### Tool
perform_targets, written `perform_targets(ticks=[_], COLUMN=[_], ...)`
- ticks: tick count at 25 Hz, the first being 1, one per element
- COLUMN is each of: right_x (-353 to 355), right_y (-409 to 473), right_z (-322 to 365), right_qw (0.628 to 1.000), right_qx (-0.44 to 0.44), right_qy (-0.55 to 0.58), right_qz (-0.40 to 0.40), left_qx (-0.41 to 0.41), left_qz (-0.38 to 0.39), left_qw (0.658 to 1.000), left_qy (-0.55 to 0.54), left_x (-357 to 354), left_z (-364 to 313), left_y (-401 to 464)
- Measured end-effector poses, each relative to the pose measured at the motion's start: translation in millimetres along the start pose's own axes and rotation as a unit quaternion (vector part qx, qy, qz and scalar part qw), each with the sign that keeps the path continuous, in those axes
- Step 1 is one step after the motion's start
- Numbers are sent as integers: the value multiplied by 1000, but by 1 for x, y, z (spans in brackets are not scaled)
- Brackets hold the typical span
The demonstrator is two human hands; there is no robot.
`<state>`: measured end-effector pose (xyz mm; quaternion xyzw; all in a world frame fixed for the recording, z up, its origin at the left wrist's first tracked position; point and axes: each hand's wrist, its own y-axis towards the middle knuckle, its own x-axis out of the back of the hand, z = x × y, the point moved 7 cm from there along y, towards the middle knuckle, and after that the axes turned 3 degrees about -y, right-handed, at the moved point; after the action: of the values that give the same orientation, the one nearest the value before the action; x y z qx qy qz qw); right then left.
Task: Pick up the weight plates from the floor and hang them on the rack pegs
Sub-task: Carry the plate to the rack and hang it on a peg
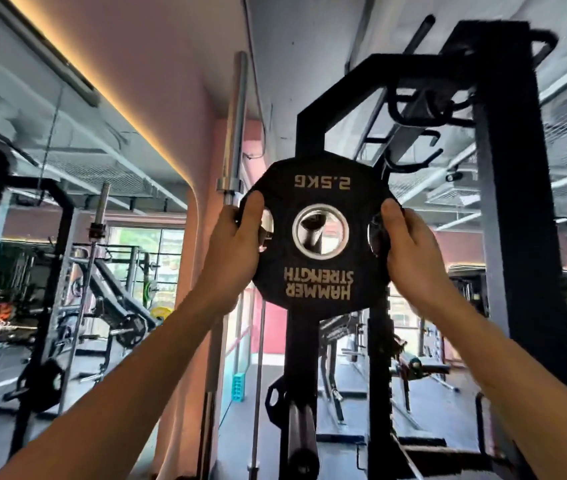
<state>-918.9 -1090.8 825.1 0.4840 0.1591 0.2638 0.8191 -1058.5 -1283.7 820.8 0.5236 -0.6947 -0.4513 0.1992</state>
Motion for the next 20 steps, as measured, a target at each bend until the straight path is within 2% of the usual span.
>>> perform_targets(ticks=[7, 16, 20], right_x=[-29, -77, -93], right_y=[80, 135, 151], right_z=[-45, -148, -182], right_qw=[999, 998, 991], right_qx=[12, -23, -33], right_qy=[-49, -60, -128], right_qz=[-14, 16, 24], left_qx=[-22, 4, 15], left_qz=[8, 11, 18], left_qw=[999, 997, 995], left_qy=[30, 81, 94], left_x=[-29, -49, -59], left_z=[44, 151, 193], left_y=[84, 140, 153])
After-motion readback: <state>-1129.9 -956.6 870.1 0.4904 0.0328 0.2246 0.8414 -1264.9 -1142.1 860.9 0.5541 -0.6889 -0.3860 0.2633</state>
